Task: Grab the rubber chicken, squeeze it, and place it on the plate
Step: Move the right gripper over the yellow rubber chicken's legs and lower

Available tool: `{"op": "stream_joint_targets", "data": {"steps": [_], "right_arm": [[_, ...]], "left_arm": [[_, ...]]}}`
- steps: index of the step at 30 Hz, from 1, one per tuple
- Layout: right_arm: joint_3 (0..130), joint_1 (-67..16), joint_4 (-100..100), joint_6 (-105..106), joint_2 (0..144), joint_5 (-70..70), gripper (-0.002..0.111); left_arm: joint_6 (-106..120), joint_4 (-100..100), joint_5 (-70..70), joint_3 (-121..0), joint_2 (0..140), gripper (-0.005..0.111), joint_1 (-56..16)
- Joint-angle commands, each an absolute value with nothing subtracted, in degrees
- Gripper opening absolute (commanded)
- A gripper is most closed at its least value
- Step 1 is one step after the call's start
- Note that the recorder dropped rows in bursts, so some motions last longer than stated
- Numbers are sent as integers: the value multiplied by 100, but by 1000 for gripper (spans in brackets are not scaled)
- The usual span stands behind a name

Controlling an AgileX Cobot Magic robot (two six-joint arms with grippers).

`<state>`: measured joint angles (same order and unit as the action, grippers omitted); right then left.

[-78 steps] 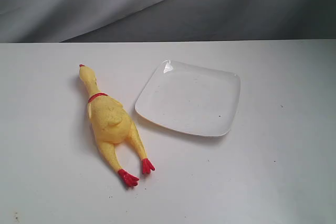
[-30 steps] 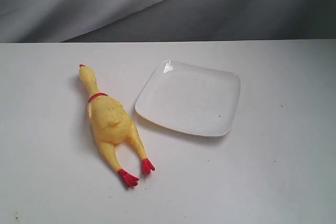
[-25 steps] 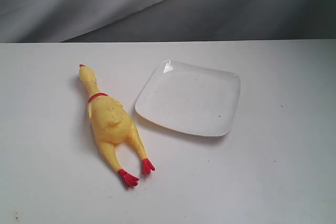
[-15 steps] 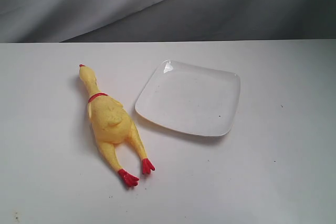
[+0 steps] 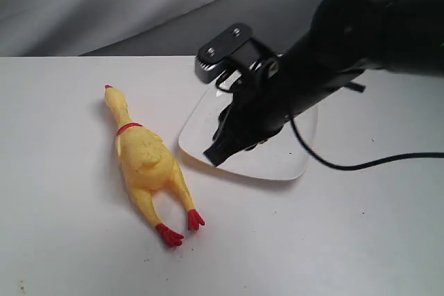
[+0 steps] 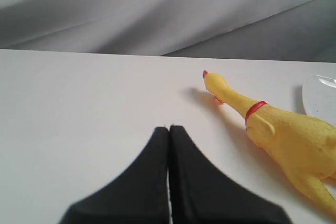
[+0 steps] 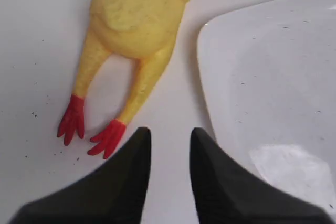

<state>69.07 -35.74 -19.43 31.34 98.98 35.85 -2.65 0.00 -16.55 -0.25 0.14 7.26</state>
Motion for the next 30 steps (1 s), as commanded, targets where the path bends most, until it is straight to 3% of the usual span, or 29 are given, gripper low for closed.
{"op": "stream_joint_targets", "data": {"steps": [1,3,30], "right_arm": [[6939,-3927,-1964,3170,10394,3116,46],[6945,-3999,-2046,3170,10666,2991,50],[7978,-4228,-2591,3457,12165,2844,50]], "left_arm": [[-284,-73,-1625,0,0,0,749],[-284,-73,-1625,0,0,0,749],[-284,-73,-1625,0,0,0,749]]}}
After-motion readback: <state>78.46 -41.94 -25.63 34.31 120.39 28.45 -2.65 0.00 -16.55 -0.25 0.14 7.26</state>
